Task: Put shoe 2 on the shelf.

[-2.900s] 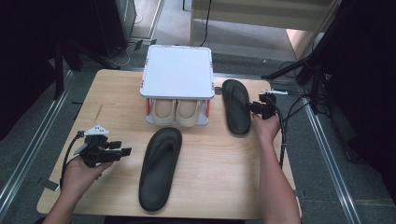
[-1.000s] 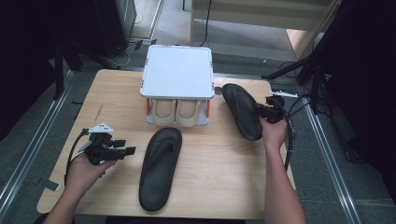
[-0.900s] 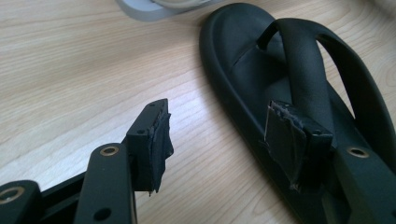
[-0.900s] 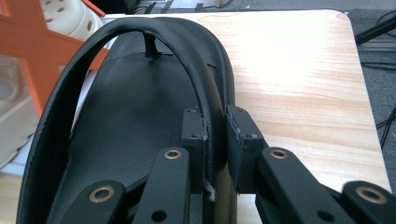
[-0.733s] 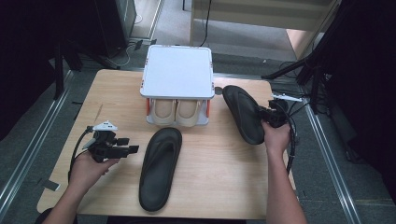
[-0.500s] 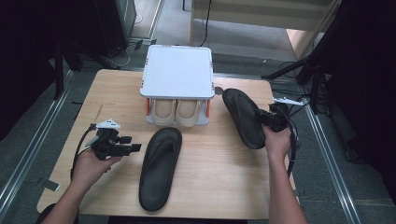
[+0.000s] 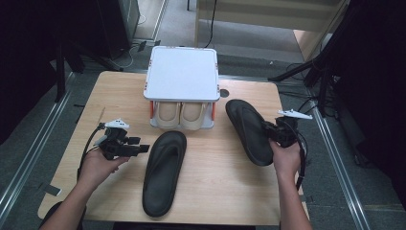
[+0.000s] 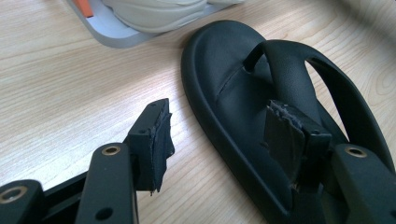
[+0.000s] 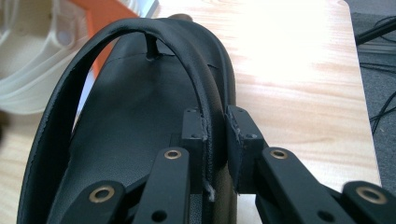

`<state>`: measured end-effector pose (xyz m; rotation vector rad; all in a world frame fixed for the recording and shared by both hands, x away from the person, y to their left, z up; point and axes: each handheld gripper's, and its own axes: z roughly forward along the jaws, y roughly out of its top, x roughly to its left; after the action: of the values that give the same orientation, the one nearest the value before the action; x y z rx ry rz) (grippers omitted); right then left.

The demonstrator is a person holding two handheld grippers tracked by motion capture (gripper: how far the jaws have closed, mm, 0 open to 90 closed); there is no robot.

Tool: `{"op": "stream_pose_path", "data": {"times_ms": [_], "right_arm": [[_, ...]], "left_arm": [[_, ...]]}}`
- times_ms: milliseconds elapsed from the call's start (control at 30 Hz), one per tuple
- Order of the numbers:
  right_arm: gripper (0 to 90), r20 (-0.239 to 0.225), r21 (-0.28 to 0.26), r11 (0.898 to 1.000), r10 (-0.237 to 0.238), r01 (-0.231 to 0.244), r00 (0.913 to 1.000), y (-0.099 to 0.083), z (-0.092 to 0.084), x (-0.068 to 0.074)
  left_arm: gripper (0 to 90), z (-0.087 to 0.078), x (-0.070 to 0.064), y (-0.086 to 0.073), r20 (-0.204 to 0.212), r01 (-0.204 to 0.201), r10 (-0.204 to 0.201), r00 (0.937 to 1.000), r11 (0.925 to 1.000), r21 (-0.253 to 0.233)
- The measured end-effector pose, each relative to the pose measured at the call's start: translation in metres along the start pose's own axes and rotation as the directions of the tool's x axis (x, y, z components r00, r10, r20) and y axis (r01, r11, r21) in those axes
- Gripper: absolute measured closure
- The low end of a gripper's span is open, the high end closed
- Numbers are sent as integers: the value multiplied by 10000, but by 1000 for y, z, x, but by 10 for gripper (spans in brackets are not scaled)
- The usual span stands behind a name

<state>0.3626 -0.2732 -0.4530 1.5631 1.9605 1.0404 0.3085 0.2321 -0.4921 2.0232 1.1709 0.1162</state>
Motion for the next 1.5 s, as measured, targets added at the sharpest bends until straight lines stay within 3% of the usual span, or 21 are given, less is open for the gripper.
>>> {"op": "stream_pose_path", "data": {"times_ms": [367,767,1133,1500], "right_arm": [[803,-395,-231,9990,-384,375,9985,-21,-28,27],[803,-882,-509,9944,-966,924,9914,-45,-41,66],[801,-1268,119,9896,-1408,1434,9819,-65,-29,85],[788,-1627,794,9765,-1856,2003,9691,-77,-12,102]], "left_arm": [[467,2,-4,3,-24,-308,308,9995,9995,-51],[523,1,-3,2,-27,-373,372,9993,9992,-168],[568,3,-4,2,60,-476,476,9988,9989,45],[589,6,-5,1,127,-517,516,9986,9986,97]]}}
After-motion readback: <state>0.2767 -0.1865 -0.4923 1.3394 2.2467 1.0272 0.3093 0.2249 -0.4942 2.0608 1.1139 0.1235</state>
